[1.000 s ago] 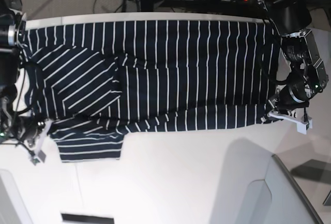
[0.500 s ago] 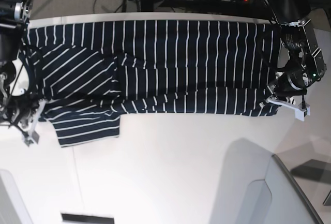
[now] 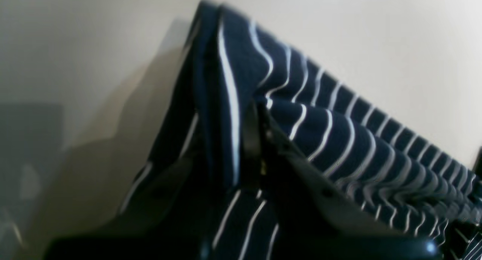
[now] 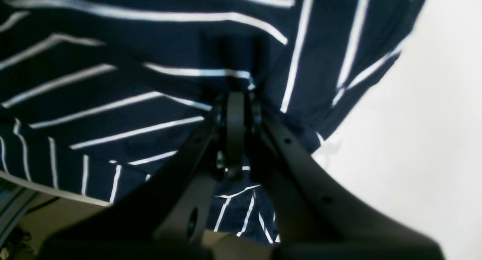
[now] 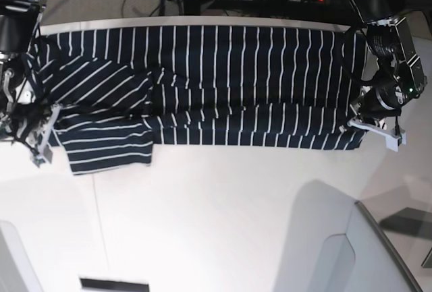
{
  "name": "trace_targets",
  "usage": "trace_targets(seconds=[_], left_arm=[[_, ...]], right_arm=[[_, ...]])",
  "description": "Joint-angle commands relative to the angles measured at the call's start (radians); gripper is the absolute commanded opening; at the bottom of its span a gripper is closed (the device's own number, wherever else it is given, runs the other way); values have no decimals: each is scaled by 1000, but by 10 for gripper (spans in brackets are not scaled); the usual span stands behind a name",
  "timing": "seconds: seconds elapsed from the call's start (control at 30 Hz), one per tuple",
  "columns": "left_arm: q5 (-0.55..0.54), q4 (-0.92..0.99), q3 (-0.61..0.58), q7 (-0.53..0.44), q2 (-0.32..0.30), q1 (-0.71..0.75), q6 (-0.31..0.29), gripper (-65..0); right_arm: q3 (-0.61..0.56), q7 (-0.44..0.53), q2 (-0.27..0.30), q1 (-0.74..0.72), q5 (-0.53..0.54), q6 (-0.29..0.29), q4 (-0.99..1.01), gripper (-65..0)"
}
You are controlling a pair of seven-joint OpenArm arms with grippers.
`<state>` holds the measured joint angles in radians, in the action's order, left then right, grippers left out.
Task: Layout the t-shirt on the table in an organized manner, then fold the t-shirt properly
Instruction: 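Lift the shirt's lower half with both grippers and fold it over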
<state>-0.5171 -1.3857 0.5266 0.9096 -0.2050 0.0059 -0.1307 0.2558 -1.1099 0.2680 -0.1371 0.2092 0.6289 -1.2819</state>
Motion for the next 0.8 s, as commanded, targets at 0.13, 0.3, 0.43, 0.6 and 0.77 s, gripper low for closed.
trace_targets(seconds=[0.13, 0.3, 0.43, 0.6, 0.77], left_arm=[[-7, -21, 2, -16, -32, 1, -4, -650], [-7, -13, 0, -17, -27, 21, -4, -650], [-4, -5, -1, -17, -24, 26, -4, -650], [90, 24, -1, -86, -1, 38, -5, -650], [142, 85, -46, -145, 6, 32, -5, -650]], right_arm=[[6, 14, 18, 17, 3, -1, -51, -650], [4, 21, 18, 32, 3, -1, -45, -650], [1, 40, 18, 41, 2, -1, -45, -650], [3, 40, 17, 43, 2, -1, -43, -650], [4, 40, 17, 40, 2, -5, 18, -642]])
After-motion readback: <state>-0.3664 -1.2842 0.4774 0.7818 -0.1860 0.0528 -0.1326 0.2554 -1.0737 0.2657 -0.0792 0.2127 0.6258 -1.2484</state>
